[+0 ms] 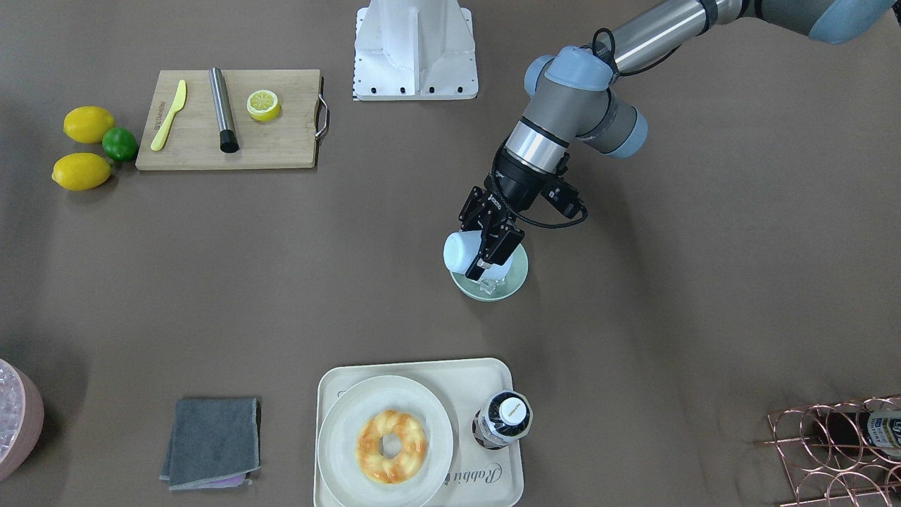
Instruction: Pour ice into bowl
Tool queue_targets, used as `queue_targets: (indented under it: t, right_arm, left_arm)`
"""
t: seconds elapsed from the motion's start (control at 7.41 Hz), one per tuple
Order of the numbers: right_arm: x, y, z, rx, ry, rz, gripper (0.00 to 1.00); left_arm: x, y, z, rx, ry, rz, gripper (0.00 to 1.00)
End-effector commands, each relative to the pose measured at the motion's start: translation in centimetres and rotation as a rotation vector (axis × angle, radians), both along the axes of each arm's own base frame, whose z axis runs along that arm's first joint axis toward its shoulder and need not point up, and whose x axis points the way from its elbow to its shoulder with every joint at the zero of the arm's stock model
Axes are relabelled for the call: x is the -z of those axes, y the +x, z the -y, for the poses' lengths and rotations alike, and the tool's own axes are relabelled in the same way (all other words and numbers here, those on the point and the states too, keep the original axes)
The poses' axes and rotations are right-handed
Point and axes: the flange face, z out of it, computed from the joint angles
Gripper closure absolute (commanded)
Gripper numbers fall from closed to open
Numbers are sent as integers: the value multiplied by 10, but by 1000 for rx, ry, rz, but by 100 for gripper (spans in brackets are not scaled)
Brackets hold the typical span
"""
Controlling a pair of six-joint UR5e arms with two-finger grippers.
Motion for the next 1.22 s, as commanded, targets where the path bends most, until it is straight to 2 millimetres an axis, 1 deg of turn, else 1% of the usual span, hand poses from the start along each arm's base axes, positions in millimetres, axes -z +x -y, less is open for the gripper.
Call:
queue_targets:
  t: [0.0, 0.14, 0.27, 0.41, 0.54, 0.68, 0.81, 0.95, 1.08]
  right_arm:
    - [-1, -1, 0, 1, -2, 0, 1]
    - [-1, -1, -1, 1, -2, 0, 1]
    - [-3, 0, -2, -1, -5, 0, 1]
    - [-3, 1, -5, -1, -5, 0, 1]
    - [-2, 1, -6, -1, -2, 0, 1]
    - [0, 1, -10, -1, 1, -2, 1]
    - [-1, 1, -12, -2, 0, 0, 1]
    - [2, 1, -12, -7, -1, 1, 1]
    - [3, 0, -12, -8, -1, 2, 1]
  left_arm:
    - [-9, -30, 39, -114, -96, 210, 35]
    - [-3, -69, 56, -105, -103, 289, 35]
    - [9, -107, 61, -93, -112, 394, 35]
    - [15, -151, 70, -121, -180, 536, 35]
    - [14, -203, 81, -107, -241, 588, 35]
    - [-14, -217, 85, -118, -292, 666, 35]
    - [-57, -227, 85, -145, -341, 745, 37]
    - [-116, -243, 78, -138, -390, 885, 37]
    - [-170, -253, 67, -167, -418, 1039, 37]
